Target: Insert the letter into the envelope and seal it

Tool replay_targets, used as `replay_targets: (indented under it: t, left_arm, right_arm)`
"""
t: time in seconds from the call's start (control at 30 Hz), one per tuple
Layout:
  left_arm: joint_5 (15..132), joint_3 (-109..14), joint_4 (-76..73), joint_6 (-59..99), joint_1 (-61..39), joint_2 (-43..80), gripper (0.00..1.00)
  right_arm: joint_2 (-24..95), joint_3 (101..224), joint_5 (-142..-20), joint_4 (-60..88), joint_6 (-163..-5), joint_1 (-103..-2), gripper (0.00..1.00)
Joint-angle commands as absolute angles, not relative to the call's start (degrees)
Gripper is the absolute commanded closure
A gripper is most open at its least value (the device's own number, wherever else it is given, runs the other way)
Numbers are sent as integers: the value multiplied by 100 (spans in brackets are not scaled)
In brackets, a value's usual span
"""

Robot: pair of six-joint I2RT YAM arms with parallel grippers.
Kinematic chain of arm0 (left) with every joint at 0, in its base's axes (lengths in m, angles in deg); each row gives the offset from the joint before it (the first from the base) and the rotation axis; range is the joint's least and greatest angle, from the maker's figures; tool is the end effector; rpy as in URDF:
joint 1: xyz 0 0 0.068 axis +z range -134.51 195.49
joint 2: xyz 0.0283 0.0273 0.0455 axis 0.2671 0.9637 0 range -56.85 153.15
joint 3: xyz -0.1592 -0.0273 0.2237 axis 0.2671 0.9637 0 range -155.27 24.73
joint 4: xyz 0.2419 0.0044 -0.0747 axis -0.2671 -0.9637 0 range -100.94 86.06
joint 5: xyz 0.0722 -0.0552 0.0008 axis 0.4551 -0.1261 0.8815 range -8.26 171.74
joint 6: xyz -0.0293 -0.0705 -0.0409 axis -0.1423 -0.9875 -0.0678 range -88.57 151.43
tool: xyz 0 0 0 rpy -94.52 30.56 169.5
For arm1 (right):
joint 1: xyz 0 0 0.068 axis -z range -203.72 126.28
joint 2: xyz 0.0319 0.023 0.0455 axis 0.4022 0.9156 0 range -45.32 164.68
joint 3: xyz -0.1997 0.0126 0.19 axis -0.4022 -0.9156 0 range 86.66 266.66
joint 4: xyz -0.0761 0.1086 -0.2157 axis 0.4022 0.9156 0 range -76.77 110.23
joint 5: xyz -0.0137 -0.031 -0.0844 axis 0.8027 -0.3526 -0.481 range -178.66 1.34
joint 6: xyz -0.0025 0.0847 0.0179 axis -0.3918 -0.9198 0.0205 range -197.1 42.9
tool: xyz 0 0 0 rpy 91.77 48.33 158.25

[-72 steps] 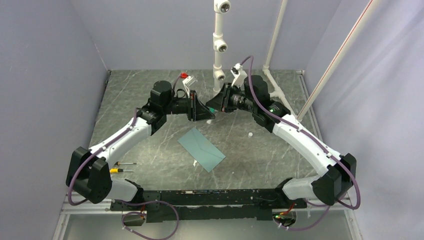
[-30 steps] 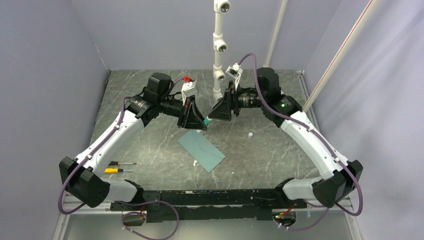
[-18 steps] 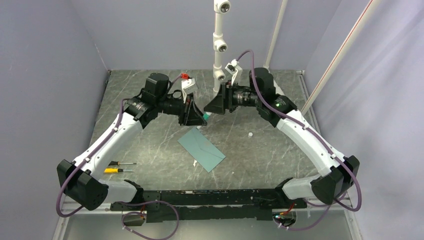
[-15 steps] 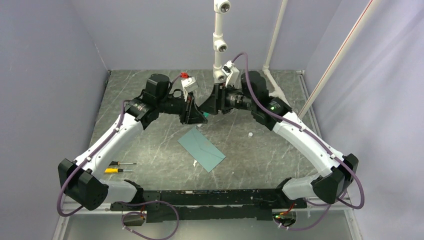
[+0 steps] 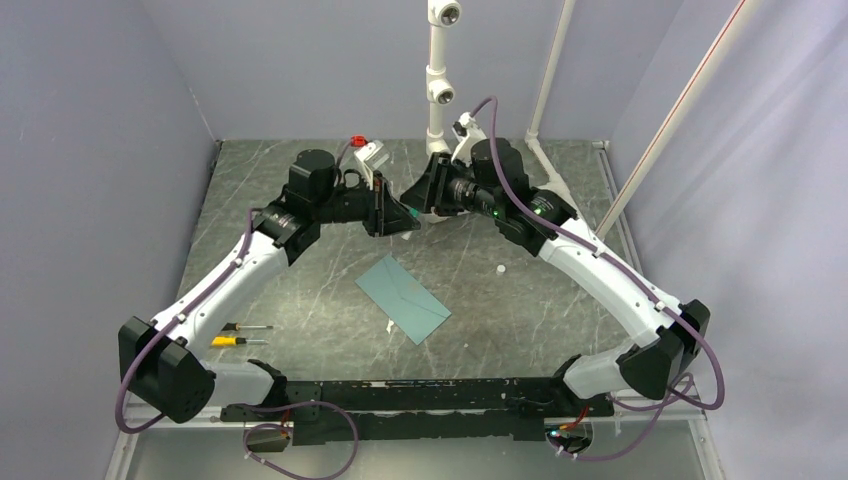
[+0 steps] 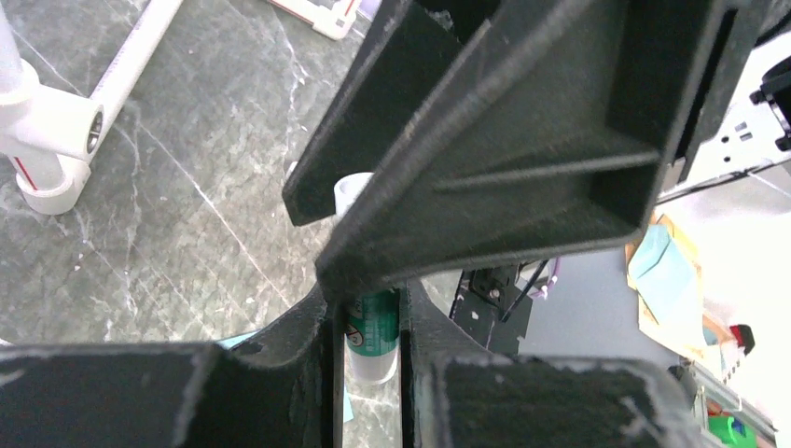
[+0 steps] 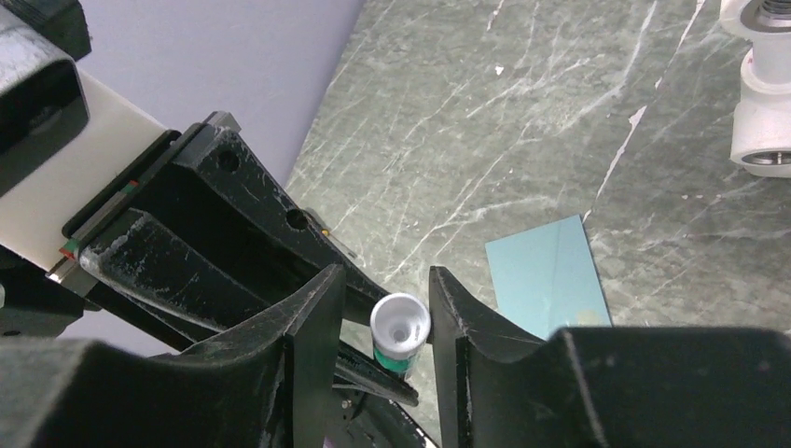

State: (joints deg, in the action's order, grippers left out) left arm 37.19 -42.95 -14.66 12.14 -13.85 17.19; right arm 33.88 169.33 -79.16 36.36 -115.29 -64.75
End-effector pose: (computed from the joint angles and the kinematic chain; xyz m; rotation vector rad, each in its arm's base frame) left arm 0.2445 -0.1991 0.3662 0.7410 1.8466 -1.2903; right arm 0.2503 0.2346 0.3999 -0.1719 2.0581 1.0583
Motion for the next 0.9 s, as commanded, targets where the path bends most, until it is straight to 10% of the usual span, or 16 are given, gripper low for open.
replay_targets:
  t: [0.0,0.27,0.63,0.8,0.87]
  left_arm:
    - [3939,-4252,-957,951,-1404,1540,97]
    - [3634,-4253,-889,939,-1404,1575,98]
    - [355,-4449,-297,780,-1404,1593,98]
    - [686,-4447,-383,969,-1404,1439,98]
    - [1304,-4441,-706,1108,-1404,1391,98]
  right_arm:
    - [3436,17333,-8069,3872,-11622,-6520,57]
    - [3212,17057,-8033,3499,-11685,-6391,100]
    - [2718,15549,-2207,-1173,-11673,-5360,100]
    - [2760,15853,-2846,-340,-11465,-5399,98]
    - [2811,16374,-4270,1035,-11239,-5441,63]
